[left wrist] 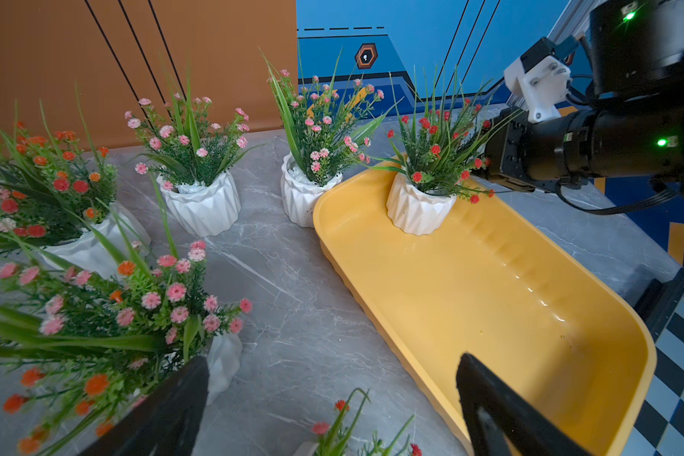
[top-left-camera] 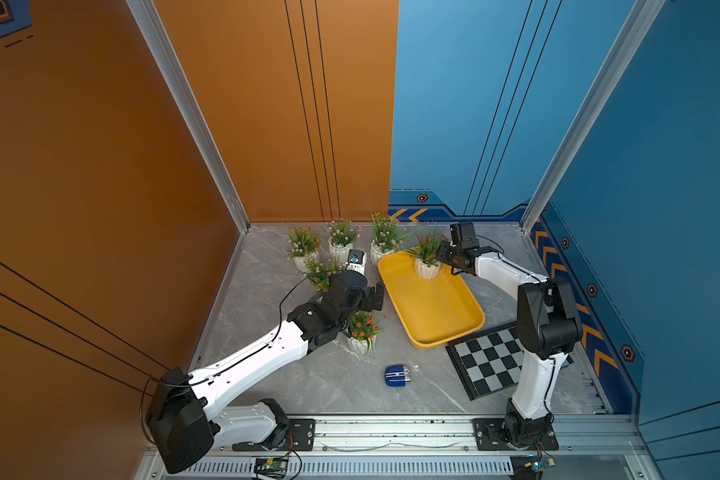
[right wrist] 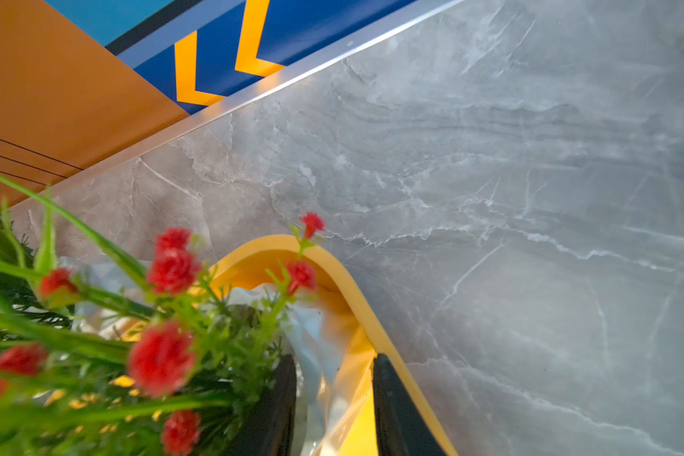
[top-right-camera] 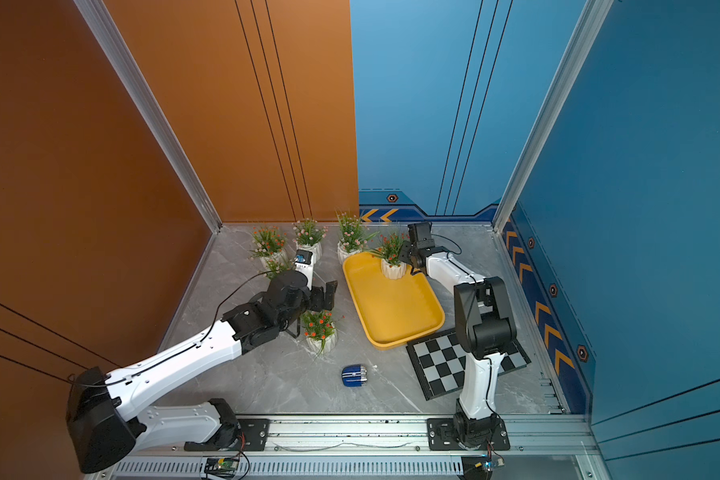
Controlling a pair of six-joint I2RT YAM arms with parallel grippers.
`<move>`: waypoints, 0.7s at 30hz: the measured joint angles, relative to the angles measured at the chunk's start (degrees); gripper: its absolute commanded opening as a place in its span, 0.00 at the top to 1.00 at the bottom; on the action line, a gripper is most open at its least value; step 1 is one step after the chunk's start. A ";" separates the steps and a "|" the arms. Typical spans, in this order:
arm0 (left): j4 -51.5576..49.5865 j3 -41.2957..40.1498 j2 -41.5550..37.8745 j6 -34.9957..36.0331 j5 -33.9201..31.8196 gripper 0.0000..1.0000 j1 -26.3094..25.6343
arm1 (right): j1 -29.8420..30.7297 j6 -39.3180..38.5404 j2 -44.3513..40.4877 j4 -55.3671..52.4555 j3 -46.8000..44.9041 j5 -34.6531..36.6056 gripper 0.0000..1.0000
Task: Put the potted gypsophila into the storage box
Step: Place the baby's breath potted plant at the storage box, then pick up the baby's breath potted plant from the center of the board.
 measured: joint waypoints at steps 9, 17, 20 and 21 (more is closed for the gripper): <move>-4.46 2.47 0.22 -0.26 2.29 0.02 1.53 | -0.09 0.00 -9.88 0.90 -2.67 0.87 0.52; -14.60 18.05 10.86 -3.10 10.62 0.01 8.87 | -0.09 -0.26 -18.69 0.83 -8.57 1.09 0.48; -18.34 23.15 16.65 -4.02 12.74 0.00 10.93 | 0.20 -1.53 -22.97 0.83 -11.28 2.16 0.38; -19.45 24.48 18.47 -4.20 13.20 0.00 11.45 | 0.35 -1.79 -24.37 0.83 -12.04 2.43 0.35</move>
